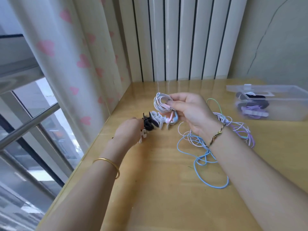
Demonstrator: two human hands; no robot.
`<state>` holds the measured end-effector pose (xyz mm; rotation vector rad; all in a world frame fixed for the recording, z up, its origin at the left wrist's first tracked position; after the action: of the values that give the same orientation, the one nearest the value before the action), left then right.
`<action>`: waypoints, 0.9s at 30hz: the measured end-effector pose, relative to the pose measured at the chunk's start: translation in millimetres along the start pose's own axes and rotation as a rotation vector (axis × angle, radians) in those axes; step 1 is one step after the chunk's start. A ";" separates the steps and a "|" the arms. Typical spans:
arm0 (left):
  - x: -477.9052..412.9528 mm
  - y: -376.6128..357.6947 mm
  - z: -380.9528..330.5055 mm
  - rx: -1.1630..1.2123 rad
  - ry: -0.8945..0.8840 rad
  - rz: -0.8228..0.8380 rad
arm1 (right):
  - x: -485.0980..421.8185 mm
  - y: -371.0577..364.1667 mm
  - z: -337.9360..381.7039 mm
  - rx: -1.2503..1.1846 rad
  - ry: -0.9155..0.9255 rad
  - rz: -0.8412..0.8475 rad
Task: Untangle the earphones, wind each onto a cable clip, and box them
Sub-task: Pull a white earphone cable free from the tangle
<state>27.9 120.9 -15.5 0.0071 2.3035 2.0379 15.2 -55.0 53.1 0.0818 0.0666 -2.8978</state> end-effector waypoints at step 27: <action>10.3 2.6 -46.6 0.158 -0.103 0.124 | 18.5 10.3 -10.7 0.056 -0.021 -0.012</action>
<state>15.1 75.5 -7.8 0.2630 2.4483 1.8534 0.3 -68.9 40.9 0.0611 -0.0179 -2.9122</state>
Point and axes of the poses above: each hand's wrist, its own x-axis away from the middle knuckle, its own y-axis out of the back of the hand, z = x × y, the point moved 7 cm from there along -x, towards the middle knuckle, and after that the axes turned 6 degrees about -y, right-handed, at the moved point
